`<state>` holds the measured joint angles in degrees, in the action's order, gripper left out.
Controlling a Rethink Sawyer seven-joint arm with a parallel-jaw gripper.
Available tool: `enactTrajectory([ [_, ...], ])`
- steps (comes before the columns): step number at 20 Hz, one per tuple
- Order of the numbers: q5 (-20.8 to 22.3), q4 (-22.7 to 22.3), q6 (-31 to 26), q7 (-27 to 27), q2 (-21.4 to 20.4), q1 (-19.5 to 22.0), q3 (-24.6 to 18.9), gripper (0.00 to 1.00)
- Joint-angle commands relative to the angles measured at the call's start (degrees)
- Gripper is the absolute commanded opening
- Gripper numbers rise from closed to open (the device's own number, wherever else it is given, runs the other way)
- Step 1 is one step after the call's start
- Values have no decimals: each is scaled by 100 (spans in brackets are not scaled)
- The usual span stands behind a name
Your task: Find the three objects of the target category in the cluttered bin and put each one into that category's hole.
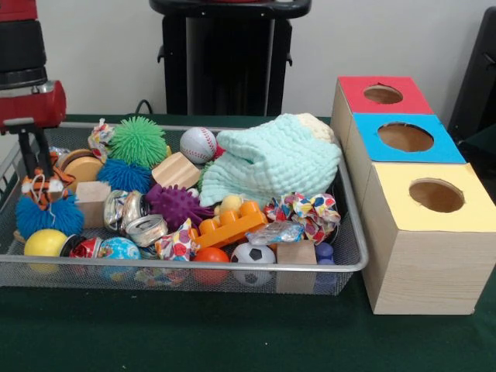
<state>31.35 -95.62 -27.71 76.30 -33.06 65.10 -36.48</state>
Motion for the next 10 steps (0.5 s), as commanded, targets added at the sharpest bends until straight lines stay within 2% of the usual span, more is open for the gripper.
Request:
enactTrajectory([
  [1,-244,-1262,604,1437,-553,-155,437,0],
  [10,-1158,-2431,577,1839,-1804,-389,460,0],
])
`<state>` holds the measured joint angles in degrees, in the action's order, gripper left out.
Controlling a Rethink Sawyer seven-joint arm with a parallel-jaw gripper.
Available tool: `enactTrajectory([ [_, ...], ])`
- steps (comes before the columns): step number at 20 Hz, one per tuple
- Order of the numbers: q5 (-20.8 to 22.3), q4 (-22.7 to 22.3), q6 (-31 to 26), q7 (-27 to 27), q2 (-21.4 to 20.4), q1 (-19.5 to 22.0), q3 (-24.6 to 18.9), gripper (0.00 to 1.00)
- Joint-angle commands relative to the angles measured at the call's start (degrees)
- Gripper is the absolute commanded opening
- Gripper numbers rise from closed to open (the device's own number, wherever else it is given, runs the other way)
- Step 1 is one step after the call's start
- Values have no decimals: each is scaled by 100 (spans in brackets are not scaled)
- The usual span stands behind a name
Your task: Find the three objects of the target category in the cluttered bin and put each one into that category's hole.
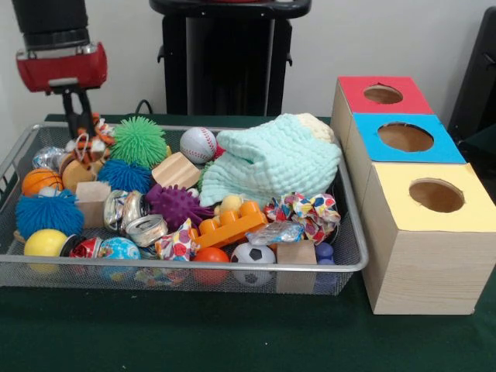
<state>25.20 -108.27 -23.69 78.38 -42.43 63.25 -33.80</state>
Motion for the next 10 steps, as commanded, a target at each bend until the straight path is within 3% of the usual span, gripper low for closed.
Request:
enactTrajectory([
  [1,-614,-1295,246,1656,-983,-221,190,0],
  [6,-767,-1800,629,2040,-1393,-719,671,0],
  [10,-1193,-2311,846,2301,-1709,-950,736,0],
])
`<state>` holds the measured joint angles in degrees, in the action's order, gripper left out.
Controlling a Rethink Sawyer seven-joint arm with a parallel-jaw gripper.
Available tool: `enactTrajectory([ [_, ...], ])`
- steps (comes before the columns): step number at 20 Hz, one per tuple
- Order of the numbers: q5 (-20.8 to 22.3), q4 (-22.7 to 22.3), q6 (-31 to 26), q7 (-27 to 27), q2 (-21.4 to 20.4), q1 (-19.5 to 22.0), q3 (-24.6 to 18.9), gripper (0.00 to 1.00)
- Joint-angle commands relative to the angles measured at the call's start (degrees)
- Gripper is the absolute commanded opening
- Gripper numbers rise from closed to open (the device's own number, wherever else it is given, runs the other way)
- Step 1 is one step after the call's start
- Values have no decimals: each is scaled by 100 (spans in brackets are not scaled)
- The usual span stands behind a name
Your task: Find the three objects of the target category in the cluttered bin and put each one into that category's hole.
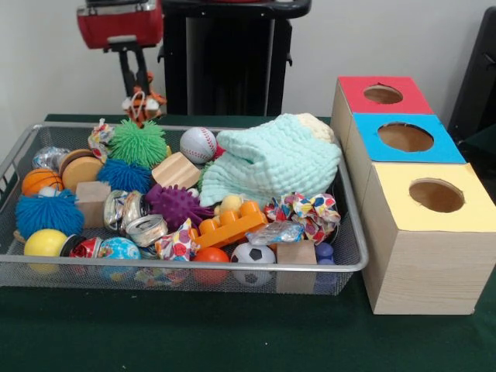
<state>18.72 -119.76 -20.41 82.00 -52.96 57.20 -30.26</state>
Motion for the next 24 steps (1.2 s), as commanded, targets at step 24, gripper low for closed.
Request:
enactTrajectory([
  [24,-2328,-2691,1975,3995,-1566,-3240,1313,0],
])
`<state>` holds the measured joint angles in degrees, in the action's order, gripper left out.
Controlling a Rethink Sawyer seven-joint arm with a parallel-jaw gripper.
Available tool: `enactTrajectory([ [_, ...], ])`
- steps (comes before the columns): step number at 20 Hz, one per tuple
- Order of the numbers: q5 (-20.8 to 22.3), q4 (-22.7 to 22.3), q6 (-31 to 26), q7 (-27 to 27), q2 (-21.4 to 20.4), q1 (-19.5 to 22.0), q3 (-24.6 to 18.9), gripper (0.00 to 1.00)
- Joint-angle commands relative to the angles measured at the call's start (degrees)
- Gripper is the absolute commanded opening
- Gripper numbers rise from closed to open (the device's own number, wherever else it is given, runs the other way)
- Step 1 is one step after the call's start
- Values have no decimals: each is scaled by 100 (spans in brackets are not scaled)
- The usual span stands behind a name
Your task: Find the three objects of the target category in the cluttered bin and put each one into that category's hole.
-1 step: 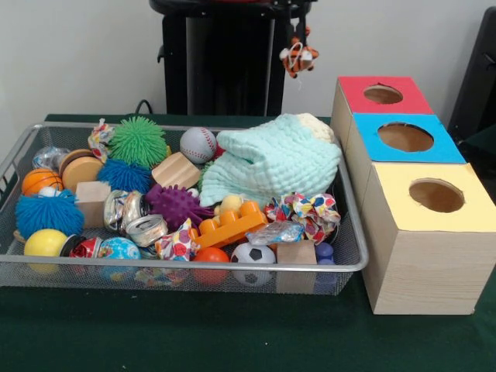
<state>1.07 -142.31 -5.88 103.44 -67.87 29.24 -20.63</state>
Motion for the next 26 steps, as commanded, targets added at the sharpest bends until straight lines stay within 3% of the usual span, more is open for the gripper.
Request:
enactTrajectory([
  [1,-611,-418,506,1877,-52,-570,418,0],
  [8,-940,-72,1504,2195,1123,-1642,1033,0],
  [15,-1892,427,2209,2547,2033,-2848,1354,0],
  [21,-2474,769,2449,2573,2466,-3340,1382,0],
  [26,-2666,913,2486,2487,2597,-3423,1365,0],
])
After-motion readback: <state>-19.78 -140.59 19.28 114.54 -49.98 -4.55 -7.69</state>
